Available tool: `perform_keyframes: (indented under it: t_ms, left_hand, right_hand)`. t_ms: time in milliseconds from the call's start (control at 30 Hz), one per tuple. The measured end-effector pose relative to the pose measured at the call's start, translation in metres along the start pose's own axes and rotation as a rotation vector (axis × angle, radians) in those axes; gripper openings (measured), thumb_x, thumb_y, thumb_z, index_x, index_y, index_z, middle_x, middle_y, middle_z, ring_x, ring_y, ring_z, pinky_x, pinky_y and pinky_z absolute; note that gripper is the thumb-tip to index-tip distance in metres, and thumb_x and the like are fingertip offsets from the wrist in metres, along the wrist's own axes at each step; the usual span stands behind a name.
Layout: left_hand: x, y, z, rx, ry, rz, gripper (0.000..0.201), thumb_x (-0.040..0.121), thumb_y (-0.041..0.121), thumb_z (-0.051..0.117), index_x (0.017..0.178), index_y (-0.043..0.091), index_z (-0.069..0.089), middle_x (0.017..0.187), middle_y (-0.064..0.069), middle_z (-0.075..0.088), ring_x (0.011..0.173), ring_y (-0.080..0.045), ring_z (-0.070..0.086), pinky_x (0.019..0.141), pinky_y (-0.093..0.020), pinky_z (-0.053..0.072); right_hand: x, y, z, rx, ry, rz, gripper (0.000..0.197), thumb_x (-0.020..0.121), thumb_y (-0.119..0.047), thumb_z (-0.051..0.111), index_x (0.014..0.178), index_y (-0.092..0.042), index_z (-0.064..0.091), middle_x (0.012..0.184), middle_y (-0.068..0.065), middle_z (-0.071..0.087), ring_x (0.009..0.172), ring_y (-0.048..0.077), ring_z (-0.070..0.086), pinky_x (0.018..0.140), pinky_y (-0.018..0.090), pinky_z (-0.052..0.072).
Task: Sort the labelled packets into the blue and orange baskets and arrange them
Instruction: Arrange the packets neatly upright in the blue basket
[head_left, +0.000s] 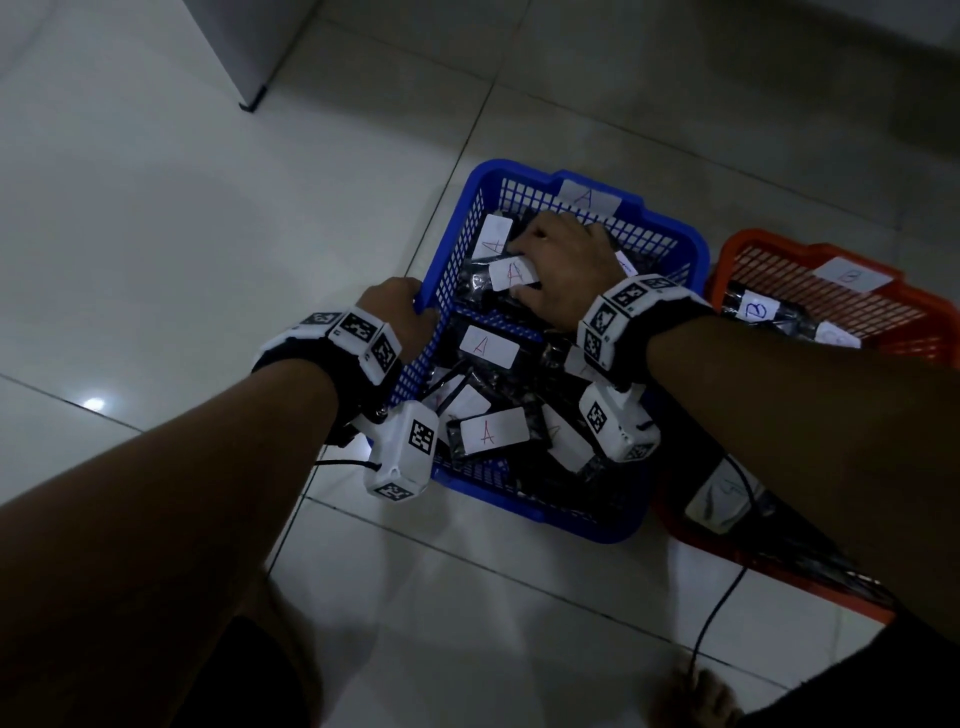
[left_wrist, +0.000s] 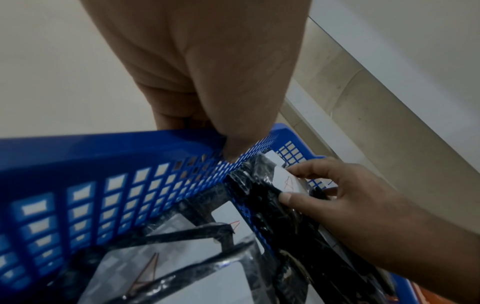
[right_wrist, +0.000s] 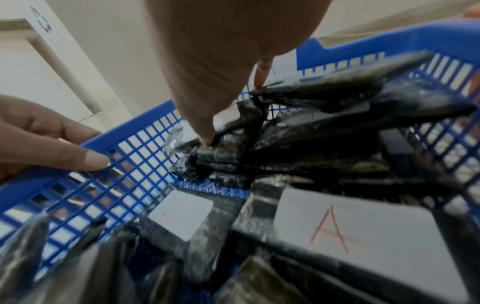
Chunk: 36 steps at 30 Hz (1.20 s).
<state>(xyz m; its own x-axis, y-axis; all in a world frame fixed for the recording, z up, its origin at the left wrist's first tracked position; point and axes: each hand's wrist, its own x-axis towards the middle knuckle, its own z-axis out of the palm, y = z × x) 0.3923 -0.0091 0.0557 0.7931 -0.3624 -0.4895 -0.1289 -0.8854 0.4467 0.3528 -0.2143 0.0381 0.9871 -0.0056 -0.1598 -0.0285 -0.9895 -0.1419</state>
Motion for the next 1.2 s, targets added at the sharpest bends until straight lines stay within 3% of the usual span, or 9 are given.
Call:
perform_keyframes:
  t_ms: [167,333,500,733,867,933,1033,1133,1200]
  left_hand:
    - [0.001,0.0,0.0,0.02,0.004,0.003,0.036,0.097,0.029,0.049,0.121,0.004,0.057,0.119,-0.016,0.062,0.101,-0.03,0.06,0.071,-0.025,0.04]
    - [0.004,0.002,-0.001,0.054,-0.019,0.003,0.035,0.097,0.028,0.049,0.116,0.0,0.059,0.112,-0.017,0.064,0.097,-0.03,0.062,0.068,-0.026,0.041]
    - [0.005,0.003,-0.001,0.081,-0.03,0.0,0.038,0.097,0.028,0.048,0.121,0.0,0.056,0.119,-0.017,0.062,0.103,-0.031,0.06,0.065,-0.026,0.042]
    - [0.006,-0.002,0.003,0.084,-0.014,0.006,0.034,0.097,0.026,0.048,0.118,0.001,0.057,0.115,-0.017,0.063,0.1,-0.032,0.06,0.07,-0.026,0.04]
    - [0.0,0.002,0.005,0.093,0.074,0.021,0.039,0.093,0.023,0.054,0.126,0.003,0.049,0.119,-0.019,0.06,0.101,-0.033,0.06,0.075,-0.032,0.046]
    - [-0.008,0.005,0.004,0.127,0.198,0.096,0.049,0.088,0.023,0.06,0.132,0.007,0.045,0.124,-0.019,0.052,0.105,-0.035,0.057,0.082,-0.038,0.048]
    - [-0.023,0.017,-0.001,0.149,0.342,0.367,0.029,0.081,0.029,0.065,0.105,0.013,0.062,0.105,-0.012,0.057,0.094,-0.03,0.058,0.079,-0.038,0.051]
    - [-0.037,0.032,-0.005,0.132,-0.027,0.412,0.027,0.071,0.052,0.068,0.074,0.026,0.065,0.073,0.007,0.066,0.07,-0.01,0.063,0.072,-0.032,0.055]
    - [-0.045,0.04,-0.001,0.264,-0.299,0.35,0.037,0.062,0.062,0.074,0.077,0.029,0.066,0.073,0.014,0.067,0.071,-0.003,0.062,0.074,-0.024,0.052]
  right_hand:
    - [-0.005,-0.003,-0.019,0.048,-0.012,-0.041,0.032,0.084,-0.044,0.063,0.106,-0.025,0.05,0.107,-0.004,0.06,0.105,0.021,0.053,0.094,0.04,0.029]
    - [-0.014,-0.014,-0.021,0.392,-0.148,0.016,0.026,0.078,-0.04,0.073,0.097,-0.025,0.062,0.093,-0.005,0.066,0.087,0.015,0.062,0.076,0.028,0.05]
    - [-0.017,-0.03,0.004,0.345,-0.409,0.077,0.037,0.086,-0.031,0.07,0.118,-0.013,0.065,0.114,0.003,0.066,0.101,0.019,0.061,0.079,0.023,0.044]
    - [-0.027,-0.033,0.01,0.383,-0.294,0.101,0.038,0.085,-0.031,0.067,0.122,-0.024,0.064,0.125,0.0,0.063,0.113,0.019,0.059,0.096,0.032,0.049]
    - [-0.036,-0.026,-0.012,0.378,-0.26,0.056,0.02,0.086,-0.029,0.065,0.102,-0.02,0.07,0.093,-0.004,0.065,0.092,0.018,0.063,0.082,0.03,0.053]
    - [-0.041,-0.022,-0.021,0.395,-0.331,0.038,0.013,0.087,-0.022,0.062,0.094,-0.016,0.072,0.087,-0.004,0.065,0.084,0.015,0.062,0.079,0.029,0.053]
    - [-0.053,-0.016,-0.029,0.401,-0.513,0.025,0.019,0.088,-0.019,0.059,0.089,-0.009,0.074,0.094,0.006,0.072,0.088,0.024,0.066,0.082,0.035,0.056]
    - [-0.066,-0.012,-0.038,0.432,-0.635,0.044,0.014,0.082,-0.028,0.069,0.093,-0.02,0.073,0.084,-0.005,0.069,0.083,0.02,0.064,0.076,0.033,0.056]
    - [-0.078,-0.012,-0.042,0.434,-0.677,0.046,0.036,0.075,-0.035,0.078,0.105,-0.024,0.063,0.08,-0.014,0.058,0.076,0.009,0.058,0.065,0.024,0.05]
